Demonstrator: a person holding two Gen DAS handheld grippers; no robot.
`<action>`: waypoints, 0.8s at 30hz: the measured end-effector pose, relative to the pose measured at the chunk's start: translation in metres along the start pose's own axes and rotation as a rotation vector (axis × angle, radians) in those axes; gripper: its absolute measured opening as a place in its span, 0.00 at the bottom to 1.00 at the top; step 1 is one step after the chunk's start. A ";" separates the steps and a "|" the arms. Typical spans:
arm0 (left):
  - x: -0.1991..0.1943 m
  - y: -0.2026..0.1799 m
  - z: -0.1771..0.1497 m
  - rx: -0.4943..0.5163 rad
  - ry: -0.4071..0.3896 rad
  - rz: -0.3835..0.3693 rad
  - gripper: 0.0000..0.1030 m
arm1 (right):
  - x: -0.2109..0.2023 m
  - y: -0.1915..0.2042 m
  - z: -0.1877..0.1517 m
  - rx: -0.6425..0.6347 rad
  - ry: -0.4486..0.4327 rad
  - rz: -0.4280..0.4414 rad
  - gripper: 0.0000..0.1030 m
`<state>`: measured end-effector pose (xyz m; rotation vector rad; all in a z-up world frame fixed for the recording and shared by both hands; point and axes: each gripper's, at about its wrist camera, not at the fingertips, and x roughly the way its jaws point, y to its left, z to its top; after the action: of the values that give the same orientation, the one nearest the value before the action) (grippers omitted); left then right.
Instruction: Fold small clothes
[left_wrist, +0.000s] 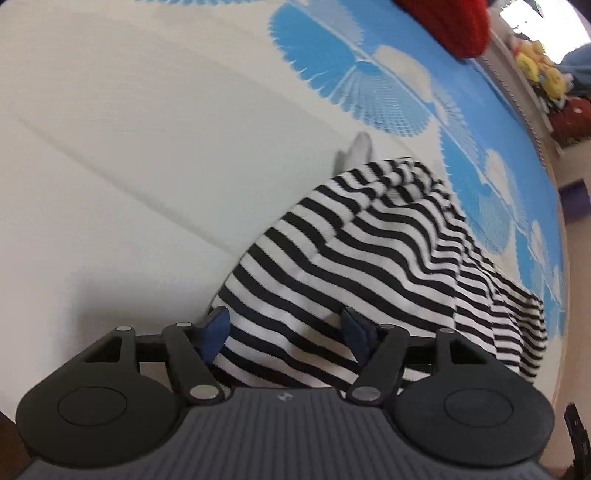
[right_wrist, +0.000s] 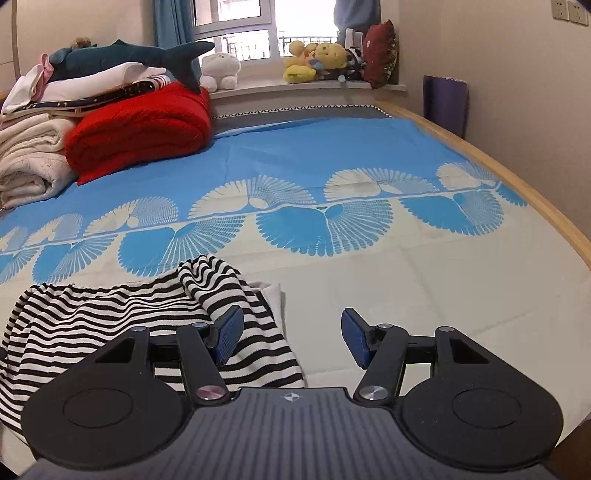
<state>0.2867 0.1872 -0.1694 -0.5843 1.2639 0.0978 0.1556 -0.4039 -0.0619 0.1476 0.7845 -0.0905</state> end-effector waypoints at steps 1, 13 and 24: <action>0.002 0.000 0.001 -0.005 0.001 0.014 0.70 | 0.000 -0.002 0.000 -0.003 0.002 0.001 0.59; 0.029 -0.029 0.006 0.067 0.067 -0.095 0.76 | 0.002 -0.025 0.000 -0.003 0.011 -0.011 0.59; 0.036 -0.057 -0.003 0.265 0.022 -0.094 0.25 | 0.007 -0.026 0.003 0.026 0.016 -0.032 0.59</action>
<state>0.3174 0.1282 -0.1822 -0.4151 1.2446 -0.1533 0.1589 -0.4297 -0.0669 0.1602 0.8020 -0.1301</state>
